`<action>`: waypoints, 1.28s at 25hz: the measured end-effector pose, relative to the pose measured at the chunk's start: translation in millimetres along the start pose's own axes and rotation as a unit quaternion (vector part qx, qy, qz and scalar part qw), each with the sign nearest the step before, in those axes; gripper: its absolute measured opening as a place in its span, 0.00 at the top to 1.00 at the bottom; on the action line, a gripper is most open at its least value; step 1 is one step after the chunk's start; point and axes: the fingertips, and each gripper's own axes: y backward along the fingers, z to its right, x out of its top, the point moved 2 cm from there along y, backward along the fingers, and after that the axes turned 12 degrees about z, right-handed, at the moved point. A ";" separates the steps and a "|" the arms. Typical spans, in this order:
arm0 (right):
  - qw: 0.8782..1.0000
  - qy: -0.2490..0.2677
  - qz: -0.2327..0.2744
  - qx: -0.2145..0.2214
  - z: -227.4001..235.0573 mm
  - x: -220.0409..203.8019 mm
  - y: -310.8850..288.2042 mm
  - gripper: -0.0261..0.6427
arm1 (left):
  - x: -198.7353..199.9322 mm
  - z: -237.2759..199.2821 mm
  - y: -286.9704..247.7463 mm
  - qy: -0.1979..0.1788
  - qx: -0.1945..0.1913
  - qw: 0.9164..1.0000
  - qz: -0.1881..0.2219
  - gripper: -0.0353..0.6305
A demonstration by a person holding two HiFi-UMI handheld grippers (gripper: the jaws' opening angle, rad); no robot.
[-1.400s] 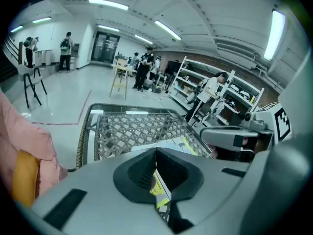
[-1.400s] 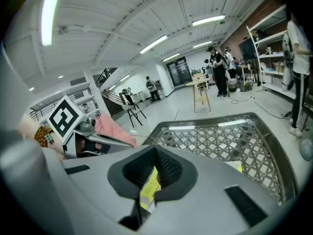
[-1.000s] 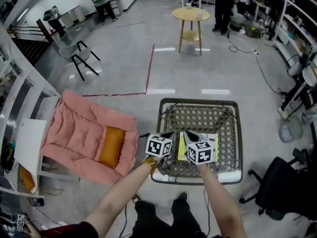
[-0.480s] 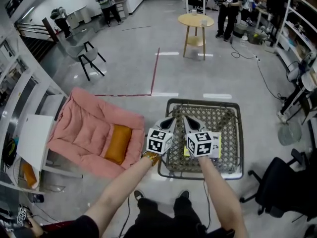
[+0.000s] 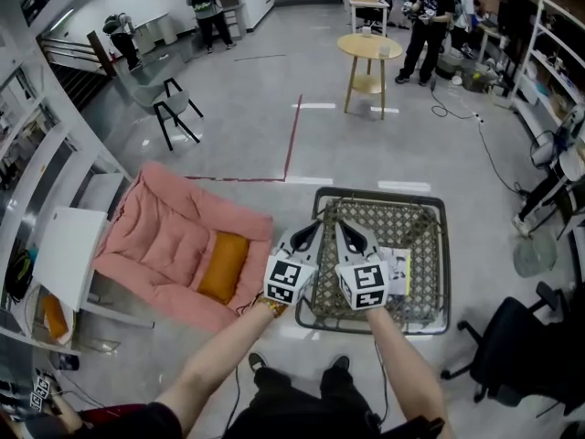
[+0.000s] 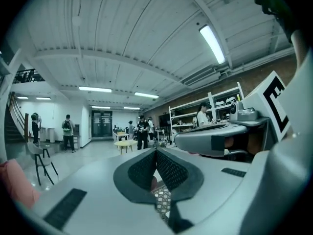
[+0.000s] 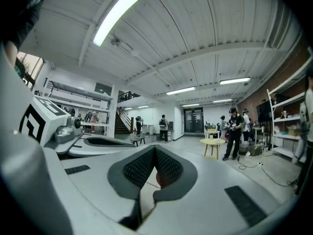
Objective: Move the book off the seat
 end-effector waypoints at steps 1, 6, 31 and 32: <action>1.000 0.007 0.003 0.003 -4.0 -0.6 1.7 0.94 | 0.5 1.5 4.6 -0.003 -0.003 1.000 0.005 0.93; 1.000 0.021 0.000 0.022 -19.8 -2.0 7.5 0.94 | -1.8 7.8 15.3 0.011 -0.021 1.000 0.019 0.93; 0.999 0.032 0.008 0.026 -39.2 8.5 0.0 0.94 | 19.3 -8.6 20.6 -0.003 -0.004 0.999 0.040 0.93; 0.999 0.033 0.009 0.026 -39.1 9.2 0.4 0.94 | 19.4 -7.9 20.5 -0.002 -0.005 0.999 0.040 0.93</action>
